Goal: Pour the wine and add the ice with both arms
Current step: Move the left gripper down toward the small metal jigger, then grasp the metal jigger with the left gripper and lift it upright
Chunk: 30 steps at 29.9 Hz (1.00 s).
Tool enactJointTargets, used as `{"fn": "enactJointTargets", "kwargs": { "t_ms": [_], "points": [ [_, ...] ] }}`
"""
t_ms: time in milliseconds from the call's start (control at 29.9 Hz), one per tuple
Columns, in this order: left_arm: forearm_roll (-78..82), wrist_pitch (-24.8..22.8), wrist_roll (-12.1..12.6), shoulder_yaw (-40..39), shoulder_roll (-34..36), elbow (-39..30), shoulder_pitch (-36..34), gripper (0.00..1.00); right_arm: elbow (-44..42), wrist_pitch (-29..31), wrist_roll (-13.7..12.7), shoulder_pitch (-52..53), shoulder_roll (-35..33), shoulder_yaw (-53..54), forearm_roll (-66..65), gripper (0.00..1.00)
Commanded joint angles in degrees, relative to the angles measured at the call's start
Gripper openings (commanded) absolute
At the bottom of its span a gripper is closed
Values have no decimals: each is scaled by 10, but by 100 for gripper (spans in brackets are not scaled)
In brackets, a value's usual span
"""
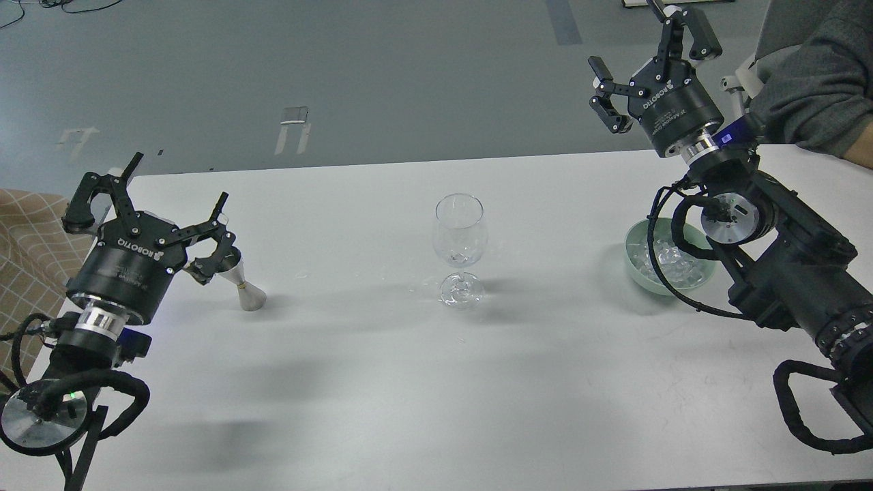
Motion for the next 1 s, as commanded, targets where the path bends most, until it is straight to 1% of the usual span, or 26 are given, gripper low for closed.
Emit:
{"fn": "enactJointTargets", "kwargs": {
  "t_ms": [0,67,134,200,368,468,535,568,668,768,969],
  "points": [
    [-1,-9,0,-3,-16,0,31,98,0,0,0,-3,0,0,0,100],
    [-2,-9,3,-3,-30,2,53,97,0,0,0,-4,0,0,-1,100],
    [-1,-9,17,-4,-53,3,74,97,0,0,0,-4,0,0,-1,100],
    [-1,-9,21,-10,-65,3,85,97,0,0,-1,-4,-1,0,-1,100],
    [0,-12,22,-25,-100,21,94,98,0,0,-1,-4,-1,0,-1,100],
    [4,-12,21,-26,-124,59,94,97,0,0,-1,-6,0,0,-1,100],
    [7,-12,21,-27,-143,90,86,98,0,0,-1,-12,0,-5,-1,100],
    [7,-12,21,-27,-143,90,86,98,0,0,-1,-12,0,-5,-1,100],
    [6,-13,26,-32,-164,123,72,98,0,0,-1,-14,0,-8,-1,100],
    [7,-12,37,-39,-164,151,48,98,0,0,-1,-16,0,-8,-2,100],
    [8,-10,36,-61,-164,193,9,98,-1,0,-1,-16,0,-20,-2,100]
  ]
}}
